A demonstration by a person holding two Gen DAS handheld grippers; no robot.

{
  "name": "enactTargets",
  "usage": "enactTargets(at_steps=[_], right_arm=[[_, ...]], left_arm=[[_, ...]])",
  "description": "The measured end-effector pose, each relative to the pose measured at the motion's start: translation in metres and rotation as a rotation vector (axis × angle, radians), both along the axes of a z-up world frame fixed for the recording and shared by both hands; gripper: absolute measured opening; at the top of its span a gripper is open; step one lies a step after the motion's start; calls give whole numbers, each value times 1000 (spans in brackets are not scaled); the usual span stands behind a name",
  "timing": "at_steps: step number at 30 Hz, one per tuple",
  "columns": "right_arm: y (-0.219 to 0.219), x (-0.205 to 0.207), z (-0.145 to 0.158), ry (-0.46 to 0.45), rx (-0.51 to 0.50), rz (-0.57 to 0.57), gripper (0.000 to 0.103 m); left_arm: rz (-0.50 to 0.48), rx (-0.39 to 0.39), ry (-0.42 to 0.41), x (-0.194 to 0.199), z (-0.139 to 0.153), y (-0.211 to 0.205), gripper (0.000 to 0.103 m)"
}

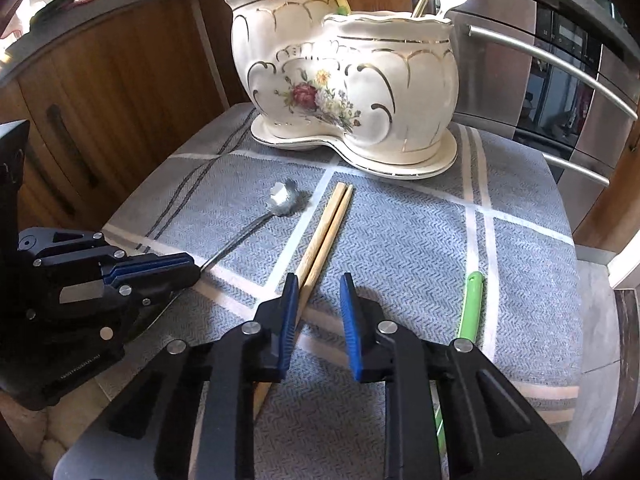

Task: Organize utensils
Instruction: 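Grasp the silver spoon with the left tool while the right tool grasps a chopstick, then lift the silver spoon and chopstick up over the ceramic holder cups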

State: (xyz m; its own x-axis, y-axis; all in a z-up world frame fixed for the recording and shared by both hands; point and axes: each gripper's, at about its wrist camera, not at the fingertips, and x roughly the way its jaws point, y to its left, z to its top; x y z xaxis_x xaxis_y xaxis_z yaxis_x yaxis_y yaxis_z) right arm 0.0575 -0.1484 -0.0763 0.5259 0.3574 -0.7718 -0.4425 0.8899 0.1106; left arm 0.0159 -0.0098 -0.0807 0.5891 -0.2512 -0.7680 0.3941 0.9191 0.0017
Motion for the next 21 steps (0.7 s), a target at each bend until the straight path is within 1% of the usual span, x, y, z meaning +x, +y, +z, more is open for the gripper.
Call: enactTargets(at_steps=[4,7,9,10,11,13,14,18,21], right_arm=[[16,11,2,36,-95,4,21],[25,19,3,50,-133,15,21],[27,24,4,58,-134,14,21],[29,24,4,59,-136,21,17],[30,24,4,59,-133,26,11],[31,21,4,51,-134,26,6],[30,19,6,44,-134,25,5],[26,14,5,20,-117,7,5],[16,6,12,-6,-80,-6,5]], left_arm=[[0,6,15,9,-2,-1,8],[-4,7,11,14,-2,-4,8],[-5,3,12,15,-2,-5,10],[-4,0,13,18,-2,-5,10],[-4,0,10,18,-2,-5,10],[-7,4,0,19,-3,-6,8],[-7,11,-6,18,-3,-5,4],[-15,-2,-12,17,-3,-1,4],[-16,-1,-27,15,-2,2,4]])
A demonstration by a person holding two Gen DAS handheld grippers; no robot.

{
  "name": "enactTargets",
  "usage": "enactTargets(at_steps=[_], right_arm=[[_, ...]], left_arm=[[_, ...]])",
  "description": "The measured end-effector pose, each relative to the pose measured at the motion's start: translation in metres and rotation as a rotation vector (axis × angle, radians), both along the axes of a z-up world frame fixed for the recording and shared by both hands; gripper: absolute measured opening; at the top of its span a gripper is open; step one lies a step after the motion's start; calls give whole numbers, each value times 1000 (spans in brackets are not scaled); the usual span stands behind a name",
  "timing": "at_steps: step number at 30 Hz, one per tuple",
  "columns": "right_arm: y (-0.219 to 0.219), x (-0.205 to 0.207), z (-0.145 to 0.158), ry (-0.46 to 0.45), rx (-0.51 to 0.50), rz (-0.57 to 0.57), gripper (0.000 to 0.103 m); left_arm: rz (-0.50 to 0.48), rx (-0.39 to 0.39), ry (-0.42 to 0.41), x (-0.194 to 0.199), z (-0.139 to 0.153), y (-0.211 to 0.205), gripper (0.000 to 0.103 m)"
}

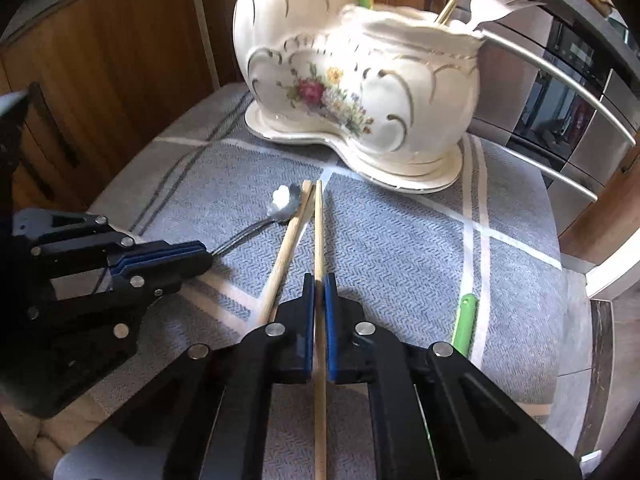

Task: Organize utensils
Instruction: 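Lift the silver spoon and chopstick up over the ceramic holder cups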

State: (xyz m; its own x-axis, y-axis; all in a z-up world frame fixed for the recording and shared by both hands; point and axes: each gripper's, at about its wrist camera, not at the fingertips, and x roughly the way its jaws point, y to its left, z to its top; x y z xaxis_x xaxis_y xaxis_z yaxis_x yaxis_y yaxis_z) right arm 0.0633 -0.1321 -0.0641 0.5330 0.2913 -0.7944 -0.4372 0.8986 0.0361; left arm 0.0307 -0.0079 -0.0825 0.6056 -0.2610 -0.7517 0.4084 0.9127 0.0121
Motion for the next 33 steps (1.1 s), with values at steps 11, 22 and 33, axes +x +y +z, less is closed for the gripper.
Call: enactTargets(at_steps=[11,22,33], right_arm=[[-51,-24,34,-152,212,-54,5],[-56,-26,25,-132,251,-24,5],[-62,-34,29,-169,277,17,5]], left_arm=[[-4,-63,-179,-19,30,7,0],[-27,40,29,1,16,4,20],[-106,147,119,13,1,-7,7]])
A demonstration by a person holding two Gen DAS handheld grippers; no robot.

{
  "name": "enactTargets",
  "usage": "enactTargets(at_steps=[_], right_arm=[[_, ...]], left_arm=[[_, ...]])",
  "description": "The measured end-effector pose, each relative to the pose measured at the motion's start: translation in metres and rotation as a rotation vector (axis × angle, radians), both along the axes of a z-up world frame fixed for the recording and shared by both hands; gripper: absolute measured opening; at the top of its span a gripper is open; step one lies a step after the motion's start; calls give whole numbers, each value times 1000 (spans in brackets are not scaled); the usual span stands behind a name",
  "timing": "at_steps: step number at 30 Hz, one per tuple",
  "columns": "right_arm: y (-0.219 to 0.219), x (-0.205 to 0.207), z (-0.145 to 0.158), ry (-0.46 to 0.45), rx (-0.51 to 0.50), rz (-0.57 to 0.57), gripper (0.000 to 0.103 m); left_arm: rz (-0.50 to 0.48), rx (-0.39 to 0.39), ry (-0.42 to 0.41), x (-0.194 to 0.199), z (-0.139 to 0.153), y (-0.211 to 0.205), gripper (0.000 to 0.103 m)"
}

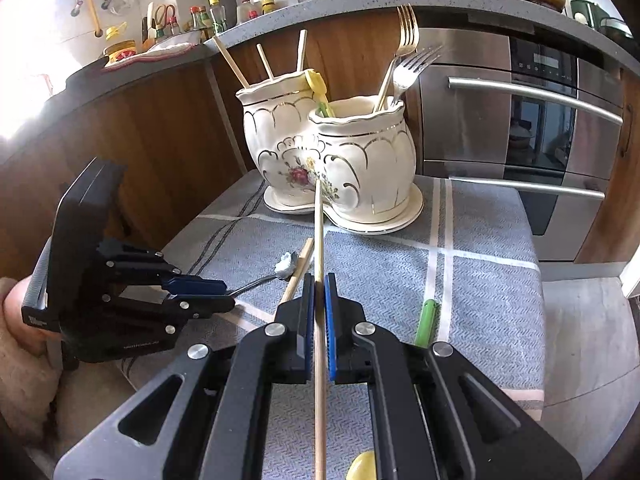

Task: Organize utensils
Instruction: 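Lift the silver spoon and chopstick up over the ceramic holder cups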

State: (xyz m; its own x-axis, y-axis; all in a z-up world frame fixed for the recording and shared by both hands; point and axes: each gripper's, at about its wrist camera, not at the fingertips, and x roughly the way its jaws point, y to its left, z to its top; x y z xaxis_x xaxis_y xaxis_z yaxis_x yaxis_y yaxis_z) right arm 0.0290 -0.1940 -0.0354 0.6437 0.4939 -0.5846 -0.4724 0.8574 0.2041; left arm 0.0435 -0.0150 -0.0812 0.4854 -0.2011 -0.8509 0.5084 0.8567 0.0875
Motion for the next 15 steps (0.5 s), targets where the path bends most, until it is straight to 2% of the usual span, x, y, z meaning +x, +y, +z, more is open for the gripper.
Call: enactTargets(at_steps=[3,7,10,15], right_arm=[[-1,-2,1,-14,9,4,5],[-3,-5,4,-51,20,0,5],[-8,-5,6,-63,38,-19,5],[-15,-5,11,-98,78,-52,5]], left_arm=[[-21,37,-4,4,-1,-2,4],[-21,34,-27,0,-1,-2,4],[-24,-1,-61,-9,4,-2,4],[-28,-105,-142,-25,27,-2,4]])
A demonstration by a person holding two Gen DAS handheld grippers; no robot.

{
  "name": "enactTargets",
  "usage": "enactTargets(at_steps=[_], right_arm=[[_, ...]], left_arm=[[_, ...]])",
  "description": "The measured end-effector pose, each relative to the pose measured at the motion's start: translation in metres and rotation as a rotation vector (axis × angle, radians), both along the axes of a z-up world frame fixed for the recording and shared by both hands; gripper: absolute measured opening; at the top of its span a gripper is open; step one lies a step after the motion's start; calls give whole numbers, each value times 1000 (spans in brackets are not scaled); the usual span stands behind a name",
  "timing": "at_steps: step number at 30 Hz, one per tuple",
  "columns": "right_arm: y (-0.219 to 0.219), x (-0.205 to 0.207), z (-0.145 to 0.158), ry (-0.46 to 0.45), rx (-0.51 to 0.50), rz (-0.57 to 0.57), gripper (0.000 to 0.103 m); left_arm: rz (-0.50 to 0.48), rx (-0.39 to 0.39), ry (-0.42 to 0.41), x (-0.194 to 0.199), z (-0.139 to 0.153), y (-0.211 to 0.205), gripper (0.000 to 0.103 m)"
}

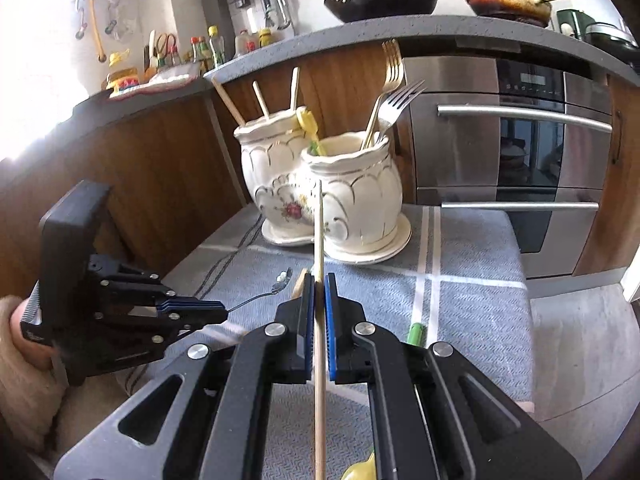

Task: Organize utensils
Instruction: 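Lift the silver spoon and chopstick up over the ceramic holder cups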

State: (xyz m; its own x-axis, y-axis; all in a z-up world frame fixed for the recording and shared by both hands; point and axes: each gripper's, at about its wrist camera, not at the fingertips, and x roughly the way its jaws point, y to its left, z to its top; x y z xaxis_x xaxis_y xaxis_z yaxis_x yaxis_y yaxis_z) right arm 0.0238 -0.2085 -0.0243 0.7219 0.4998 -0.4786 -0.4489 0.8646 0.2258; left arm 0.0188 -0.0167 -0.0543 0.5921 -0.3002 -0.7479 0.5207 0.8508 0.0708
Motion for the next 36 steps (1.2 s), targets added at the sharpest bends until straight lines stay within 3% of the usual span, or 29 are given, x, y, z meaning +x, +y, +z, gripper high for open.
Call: enactTargets(at_steps=[7,18,25,32,34,36], right_arm=[[-3,-3,7,-48,24,-18,5],[1,1,0,-14,0,-19,5],[-4,4,-1,3,11,-24,5],[-1,3,-1,2,3,-12,5],[0,3,-1,2,4,-13,5],[0,2,0,-1,5,-13,5]], left_arm=[[-25,-94,-83,-8,27,6,1],[-33,43,67,3,-23,-3,0],[-36,77,86,6,-23,-8,1],[-59,102,105,13,-24,-19,18],[-59,109,102,13,-25,-22,18],[-46,105,108,17,-25,-22,4]])
